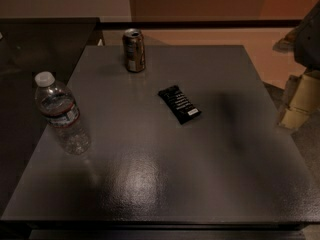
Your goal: Pick rxbar chocolate
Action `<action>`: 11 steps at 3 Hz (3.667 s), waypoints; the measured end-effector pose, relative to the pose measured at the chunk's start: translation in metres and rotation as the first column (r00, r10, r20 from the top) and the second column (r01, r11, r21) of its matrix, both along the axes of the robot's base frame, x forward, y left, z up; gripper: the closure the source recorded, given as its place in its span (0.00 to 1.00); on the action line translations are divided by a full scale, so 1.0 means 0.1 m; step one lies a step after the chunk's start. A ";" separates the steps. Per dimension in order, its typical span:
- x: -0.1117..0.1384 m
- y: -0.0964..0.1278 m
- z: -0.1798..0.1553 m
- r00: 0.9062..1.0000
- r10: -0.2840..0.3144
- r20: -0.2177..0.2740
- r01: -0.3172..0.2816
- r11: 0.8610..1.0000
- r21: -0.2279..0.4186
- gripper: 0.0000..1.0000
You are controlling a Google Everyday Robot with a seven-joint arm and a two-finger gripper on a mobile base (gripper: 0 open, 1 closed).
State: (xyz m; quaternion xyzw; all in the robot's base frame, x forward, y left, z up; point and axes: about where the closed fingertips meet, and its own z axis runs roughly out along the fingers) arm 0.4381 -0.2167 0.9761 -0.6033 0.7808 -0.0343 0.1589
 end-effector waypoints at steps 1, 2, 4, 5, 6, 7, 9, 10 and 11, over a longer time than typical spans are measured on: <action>0.01 0.04 0.01 1.000 0.007 0.001 -0.007 1.000 0.004 0.00; 0.03 0.22 -0.03 1.000 0.014 -0.012 -0.014 1.000 0.024 0.00; 0.19 0.67 -0.21 0.997 -0.063 -0.035 0.066 0.994 0.088 0.00; 0.38 0.86 -0.37 0.982 -0.187 -0.034 0.189 0.976 0.108 0.00; 0.58 0.96 -0.51 0.948 -0.316 -0.048 0.319 0.940 0.117 0.00; 0.75 1.06 -0.66 0.896 -0.436 -0.080 0.443 0.889 0.118 0.00; 0.96 1.35 -0.96 0.812 -0.561 -0.161 0.580 0.808 0.105 0.00; 1.02 1.47 -1.08 0.781 -0.594 -0.190 0.616 0.783 0.087 0.00; 1.05 1.59 -1.19 0.773 -0.606 -0.188 0.625 0.778 0.066 0.00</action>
Offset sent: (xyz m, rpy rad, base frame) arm 0.0069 0.0503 -0.0147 0.0564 0.0576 0.0262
